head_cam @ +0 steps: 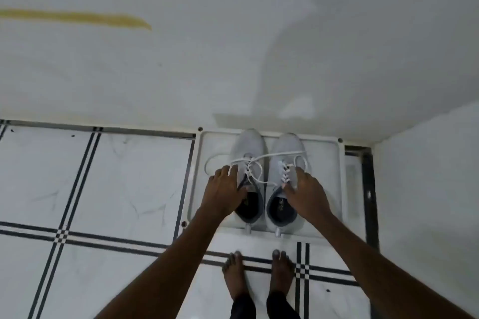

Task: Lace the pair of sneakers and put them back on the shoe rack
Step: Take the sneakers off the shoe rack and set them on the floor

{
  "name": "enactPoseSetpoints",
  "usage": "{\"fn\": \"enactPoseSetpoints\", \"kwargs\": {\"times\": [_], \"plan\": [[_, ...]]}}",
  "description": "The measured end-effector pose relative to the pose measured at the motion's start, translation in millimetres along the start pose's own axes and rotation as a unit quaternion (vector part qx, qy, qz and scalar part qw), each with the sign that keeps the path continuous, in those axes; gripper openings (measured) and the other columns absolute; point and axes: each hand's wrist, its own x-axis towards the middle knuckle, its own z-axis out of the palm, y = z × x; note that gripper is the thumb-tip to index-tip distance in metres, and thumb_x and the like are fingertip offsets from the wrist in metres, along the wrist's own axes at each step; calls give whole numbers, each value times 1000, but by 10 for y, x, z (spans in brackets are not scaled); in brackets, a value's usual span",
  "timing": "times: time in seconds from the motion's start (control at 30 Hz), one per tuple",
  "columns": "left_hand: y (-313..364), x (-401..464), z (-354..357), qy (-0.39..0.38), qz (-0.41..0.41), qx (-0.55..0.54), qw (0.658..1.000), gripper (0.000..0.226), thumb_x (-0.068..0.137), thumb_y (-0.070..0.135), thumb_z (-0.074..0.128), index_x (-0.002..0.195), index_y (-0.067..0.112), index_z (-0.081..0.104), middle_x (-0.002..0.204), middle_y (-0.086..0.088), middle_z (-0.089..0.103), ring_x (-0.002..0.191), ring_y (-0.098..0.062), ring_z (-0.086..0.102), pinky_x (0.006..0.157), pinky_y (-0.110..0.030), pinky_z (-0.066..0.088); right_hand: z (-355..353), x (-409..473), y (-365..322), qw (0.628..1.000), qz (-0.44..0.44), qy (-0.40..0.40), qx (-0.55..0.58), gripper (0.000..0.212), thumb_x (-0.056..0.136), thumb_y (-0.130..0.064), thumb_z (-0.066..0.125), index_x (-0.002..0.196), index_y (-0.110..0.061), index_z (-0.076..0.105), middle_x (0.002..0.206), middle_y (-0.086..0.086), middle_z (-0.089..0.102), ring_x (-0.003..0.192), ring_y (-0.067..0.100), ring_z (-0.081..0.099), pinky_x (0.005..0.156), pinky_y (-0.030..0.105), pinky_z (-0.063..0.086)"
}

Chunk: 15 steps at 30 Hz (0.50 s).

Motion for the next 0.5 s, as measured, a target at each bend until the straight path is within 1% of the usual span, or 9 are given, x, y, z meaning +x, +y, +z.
{"fn": "enactPoseSetpoints", "kwargs": {"times": [0.03, 0.07, 0.13, 0.2, 0.23, 0.3, 0.37, 0.5], "plan": [[-15, -13, 100, -17, -11, -6, 1000, 62, 94, 41, 53, 145, 9, 38, 137, -15, 53, 122, -34, 53, 97, -43, 45, 101, -12, 70, 1000, 13, 3, 7, 60, 89, -31, 58, 139, -1, 44, 117, 22, 64, 105, 41, 60, 85, 43, 50], [-39, -9, 207, -15, -19, -33, 999, 60, 93, 37, 55, 143, 9, 39, 134, -15, 54, 118, -34, 55, 94, -42, 47, 170, -24, 106, 999, 25, 11, 20, 58, 86, -28, 60, 136, -1, 46, 114, 21, 65, 103, 40, 62, 84, 42, 51], [-76, -46, 376, -20, -41, -81, 996, 57, 93, 32, 58, 142, 11, 37, 129, -16, 57, 111, -35, 60, 88, -44, 51, 312, -97, 190, 998, 54, 4, 42, 56, 83, -21, 64, 132, -2, 48, 114, 20, 65, 105, 40, 62, 86, 43, 51], [-82, -41, 473, -23, -67, -120, 990, 59, 93, 26, 58, 144, 11, 33, 123, -17, 60, 103, -38, 65, 83, -47, 54, 431, -131, 250, 993, 89, 5, 75, 54, 83, -15, 66, 131, -1, 49, 113, 20, 66, 105, 41, 63, 87, 44, 51], [-85, -23, 496, -16, -77, -126, 989, 60, 93, 25, 58, 145, 10, 31, 120, -18, 63, 99, -38, 67, 81, -48, 55, 468, -116, 265, 989, 111, 12, 92, 46, 83, -13, 67, 125, -2, 52, 108, 20, 68, 101, 42, 65, 85, 44, 51], [-94, 6, 574, -7, -88, -122, 989, 62, 94, 22, 57, 147, 6, 30, 111, -18, 67, 95, -38, 68, 79, -46, 54, 533, -79, 274, 980, 164, 11, 114, 27, 83, -15, 65, 106, -3, 58, 95, 20, 69, 92, 42, 65, 79, 43, 50], [-74, 4, 614, 2, -93, -108, 990, 54, 94, 19, 55, 143, 4, 37, 103, -17, 70, 90, -38, 68, 76, -44, 53, 589, -60, 287, 973, 193, 15, 122, 17, 82, -13, 64, 94, -2, 61, 91, 21, 68, 88, 43, 64, 76, 42, 48], [-46, -34, 560, 25, -113, -125, 985, 31, 91, 10, 51, 121, 7, 55, 90, -17, 71, 81, -39, 67, 70, -41, 51, 578, -82, 263, 968, 205, 49, 134, 10, 79, -7, 62, 86, 0, 64, 83, 21, 67, 82, 44, 63, 71, 40, 47]]}}
